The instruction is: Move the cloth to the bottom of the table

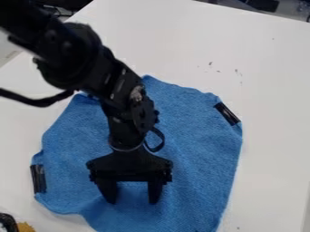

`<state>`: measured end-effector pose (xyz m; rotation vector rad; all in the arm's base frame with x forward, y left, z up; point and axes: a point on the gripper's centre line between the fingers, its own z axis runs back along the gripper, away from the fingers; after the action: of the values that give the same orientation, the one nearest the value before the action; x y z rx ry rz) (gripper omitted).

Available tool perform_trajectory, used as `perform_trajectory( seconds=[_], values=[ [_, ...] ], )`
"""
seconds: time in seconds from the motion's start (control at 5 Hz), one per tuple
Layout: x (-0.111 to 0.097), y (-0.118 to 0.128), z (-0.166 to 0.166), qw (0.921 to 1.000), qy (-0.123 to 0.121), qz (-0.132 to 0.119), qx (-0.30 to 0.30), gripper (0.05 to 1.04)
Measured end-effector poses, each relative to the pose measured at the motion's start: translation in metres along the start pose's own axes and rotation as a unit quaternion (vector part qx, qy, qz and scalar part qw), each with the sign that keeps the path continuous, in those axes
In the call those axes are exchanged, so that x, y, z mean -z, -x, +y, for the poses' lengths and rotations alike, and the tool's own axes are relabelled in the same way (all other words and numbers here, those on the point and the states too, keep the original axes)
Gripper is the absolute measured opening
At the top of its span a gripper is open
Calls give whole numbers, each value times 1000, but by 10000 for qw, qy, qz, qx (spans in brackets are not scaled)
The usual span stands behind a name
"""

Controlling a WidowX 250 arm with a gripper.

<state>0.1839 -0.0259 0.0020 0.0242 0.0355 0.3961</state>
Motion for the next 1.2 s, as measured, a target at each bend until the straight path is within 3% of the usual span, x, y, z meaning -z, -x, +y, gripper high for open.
perform_trajectory(
  seconds=[0.2,0.4,1.0,1.2],
  values=[
    [-25,-31,18,9978,-537,-59,380,1000],
    [-39,-47,28,9955,-722,-76,603,1000],
    [-49,-55,29,9943,-577,-56,896,1000],
    [-43,-59,26,9947,-523,108,876,1000]
  ],
)
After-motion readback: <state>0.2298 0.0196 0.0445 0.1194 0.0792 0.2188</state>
